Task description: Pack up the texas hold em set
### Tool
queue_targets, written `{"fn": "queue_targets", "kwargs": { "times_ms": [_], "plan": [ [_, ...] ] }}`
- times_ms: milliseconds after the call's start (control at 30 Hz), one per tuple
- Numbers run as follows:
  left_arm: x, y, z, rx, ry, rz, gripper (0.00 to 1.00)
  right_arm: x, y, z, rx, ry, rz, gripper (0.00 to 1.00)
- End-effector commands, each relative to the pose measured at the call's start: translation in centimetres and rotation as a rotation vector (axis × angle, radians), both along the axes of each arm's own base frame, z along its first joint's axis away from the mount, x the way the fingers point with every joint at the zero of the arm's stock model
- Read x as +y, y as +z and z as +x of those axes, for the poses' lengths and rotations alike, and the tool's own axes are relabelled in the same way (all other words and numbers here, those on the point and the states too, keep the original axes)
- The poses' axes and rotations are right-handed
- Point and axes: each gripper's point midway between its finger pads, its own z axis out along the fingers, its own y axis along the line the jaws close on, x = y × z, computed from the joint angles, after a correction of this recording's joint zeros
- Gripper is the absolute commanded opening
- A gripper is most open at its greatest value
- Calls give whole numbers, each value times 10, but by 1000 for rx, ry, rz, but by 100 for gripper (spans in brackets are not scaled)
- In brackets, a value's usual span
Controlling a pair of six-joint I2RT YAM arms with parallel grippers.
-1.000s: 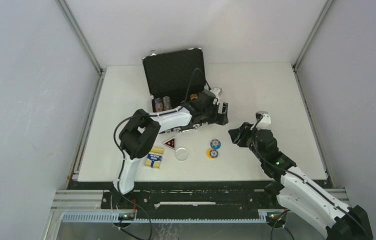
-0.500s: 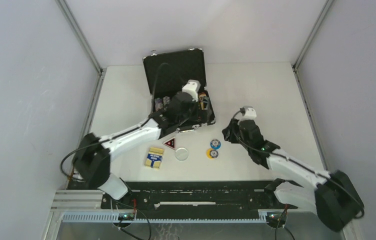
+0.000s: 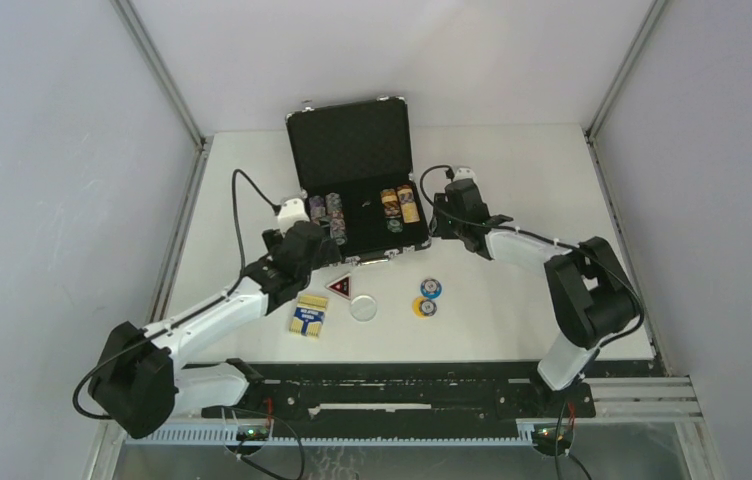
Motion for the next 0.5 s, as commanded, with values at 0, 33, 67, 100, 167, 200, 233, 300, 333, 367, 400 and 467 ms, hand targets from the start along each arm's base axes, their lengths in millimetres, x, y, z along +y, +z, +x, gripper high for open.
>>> {"fn": "queue_targets", "kwargs": {
  "times_ms": [0,33,67,100,167,200,233,300,333,367,400,467],
  "plan": [
    [10,11,0,-55,60,-48,99,10,-7,2,36,61,-4,45],
    [12,9,0,-46,64,-52,99,10,-10,2,41,62,-1,45],
    [13,5,0,-34,64,-54,99,12,-11,2,46,66,3,46],
    [13,3,-1,-27,62,-61,99,13,-13,2,53,68,3,47],
    [14,-1,-3,-19,58,-67,99,14,-16,3,62,72,5,47],
    [15,-2,-5,-20,57,-70,99,15,-16,3,67,75,6,47],
    [16,-2,-6,-20,56,-72,99,15,-17,3,74,76,4,46],
    [16,-3,-9,-23,51,-81,99,16,-19,2,82,85,3,41],
    [17,-4,-10,-25,49,-84,99,16,-19,2,85,88,0,37],
    [17,-4,-11,-26,48,-86,99,16,-21,0,93,91,-6,33],
    [18,-6,-13,-23,48,-86,99,15,-22,-1,98,93,-9,26],
    [18,-9,-14,-19,45,-85,99,15,-26,-4,114,101,-19,14]
  ]
}}
